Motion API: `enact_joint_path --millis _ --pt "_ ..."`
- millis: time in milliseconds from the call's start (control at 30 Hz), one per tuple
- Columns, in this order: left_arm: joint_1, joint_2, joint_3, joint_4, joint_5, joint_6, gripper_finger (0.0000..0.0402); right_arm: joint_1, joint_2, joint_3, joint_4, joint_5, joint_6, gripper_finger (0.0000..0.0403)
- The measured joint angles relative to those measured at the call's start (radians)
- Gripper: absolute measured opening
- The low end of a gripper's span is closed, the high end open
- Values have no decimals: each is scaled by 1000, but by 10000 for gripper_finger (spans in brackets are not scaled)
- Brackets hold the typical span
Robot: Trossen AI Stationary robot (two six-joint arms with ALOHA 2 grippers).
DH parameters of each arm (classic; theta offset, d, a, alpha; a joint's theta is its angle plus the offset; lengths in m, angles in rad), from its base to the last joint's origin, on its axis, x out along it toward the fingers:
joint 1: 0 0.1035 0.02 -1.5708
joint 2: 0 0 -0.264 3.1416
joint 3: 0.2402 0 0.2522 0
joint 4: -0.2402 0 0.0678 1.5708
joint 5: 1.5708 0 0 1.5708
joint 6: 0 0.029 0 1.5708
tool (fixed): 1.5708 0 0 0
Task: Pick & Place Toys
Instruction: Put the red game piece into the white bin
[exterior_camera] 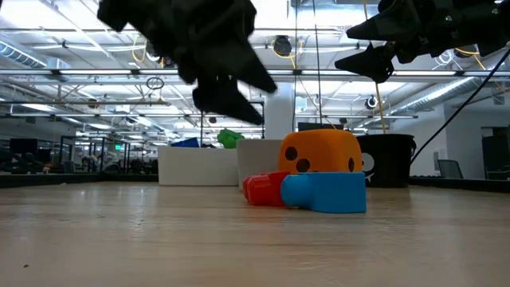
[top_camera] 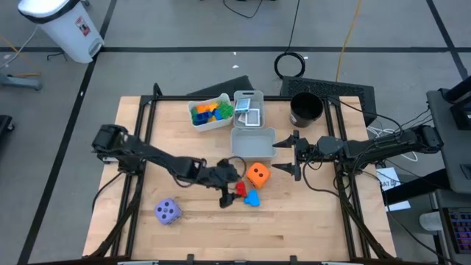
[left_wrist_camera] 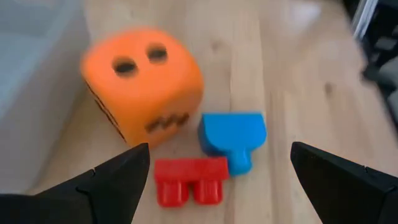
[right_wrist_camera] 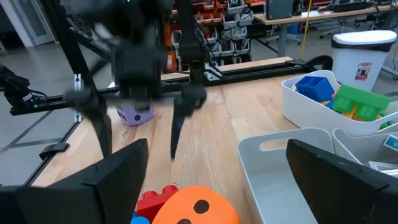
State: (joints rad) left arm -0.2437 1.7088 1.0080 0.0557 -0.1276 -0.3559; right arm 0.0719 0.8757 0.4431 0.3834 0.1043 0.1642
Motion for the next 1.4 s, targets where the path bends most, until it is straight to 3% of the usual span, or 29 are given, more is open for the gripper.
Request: enact_joint_path --millis 400,533,733,900,1100,1400 --pt "-2 227 1 209 31 -23 395 0 0 0 0 0 0 357" --pt "-1 215 2 132 58 -24 395 0 0 0 0 0 0 357" --pt "-3 98 -1 -98 73 -70 395 0 0 0 -1 0 0 357" --pt "-4 -14 -2 -275 -22 -60 395 0 0 0 -1 0 0 357" --pt "-18 -40 -2 -309 -38 122 395 0 0 0 0 0 0 357" --pt "-20 72 -1 -252 29 266 395 0 0 0 -1 0 7 357"
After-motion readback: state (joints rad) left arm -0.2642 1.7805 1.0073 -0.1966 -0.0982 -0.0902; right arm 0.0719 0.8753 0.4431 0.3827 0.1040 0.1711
